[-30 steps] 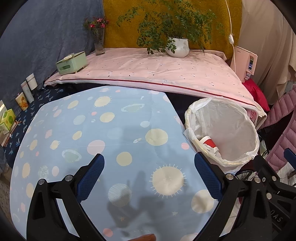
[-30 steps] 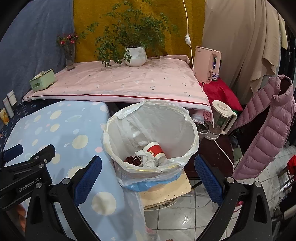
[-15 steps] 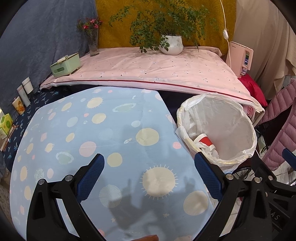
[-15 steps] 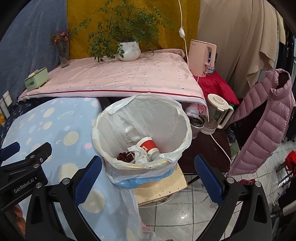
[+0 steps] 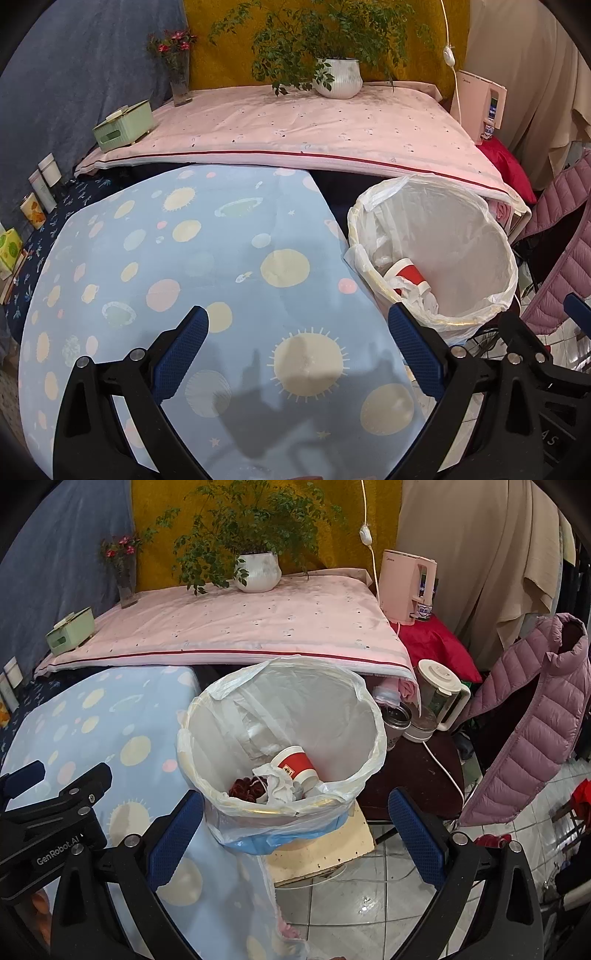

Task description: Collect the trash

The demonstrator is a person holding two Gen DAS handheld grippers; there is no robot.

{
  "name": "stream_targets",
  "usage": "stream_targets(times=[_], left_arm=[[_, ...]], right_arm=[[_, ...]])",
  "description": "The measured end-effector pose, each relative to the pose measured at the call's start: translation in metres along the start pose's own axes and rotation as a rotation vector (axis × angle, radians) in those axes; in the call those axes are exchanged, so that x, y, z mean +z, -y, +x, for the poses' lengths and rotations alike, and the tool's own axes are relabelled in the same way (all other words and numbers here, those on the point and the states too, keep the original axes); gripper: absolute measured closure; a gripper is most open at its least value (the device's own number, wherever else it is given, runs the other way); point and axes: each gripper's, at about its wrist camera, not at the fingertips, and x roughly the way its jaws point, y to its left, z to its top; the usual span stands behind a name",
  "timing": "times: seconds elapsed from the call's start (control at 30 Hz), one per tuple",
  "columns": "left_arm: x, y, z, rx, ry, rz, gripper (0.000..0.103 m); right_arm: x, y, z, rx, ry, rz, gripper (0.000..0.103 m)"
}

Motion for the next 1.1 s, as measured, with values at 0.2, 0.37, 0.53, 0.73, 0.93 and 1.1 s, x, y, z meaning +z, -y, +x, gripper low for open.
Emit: stream_targets(times=[0.2, 0.37, 0.53, 0.73, 0.93, 1.1], left_arm=[[-0.0016, 0.0025, 0.0016, 0.007, 0.0, -0.006, 0.01], [-0.0008, 0.0039, 0.0041, 0.004, -0.009, -0.008, 0.01], [-0.0009, 0.0036, 0.0034, 0.004, -0.007, -0.006, 0.01], [-0.0003, 0.0016, 0.001, 0.004, -0.005, -0.011, 0.01], [-0.0005, 0.0002, -0.0019, 0.001, -0.001, -0.009, 0.01], [-0.0005, -0.0015, -0.0036, -0.001, 0.002, -0.009, 0.01]], right_arm=[[0.0, 0.0015, 0.0022, -0.004, -0.002, 0.002, 0.007], [-0.0002, 0.0024, 0.0031, -0.004, -0.005, 0.001, 0.007], [-0.0003, 0.0032, 0.0028, -0.006, -0.001, 0.002, 0.007], [0.0, 0.0031, -0.0007, -0.009, 0.006, 0.002, 0.007], [0.0004, 0.0012, -0.0039, -0.011, 0.011, -0.002, 0.007], [0.0007, -0.0011, -0.0059, -0.012, 0.013, -0.006, 0.007]])
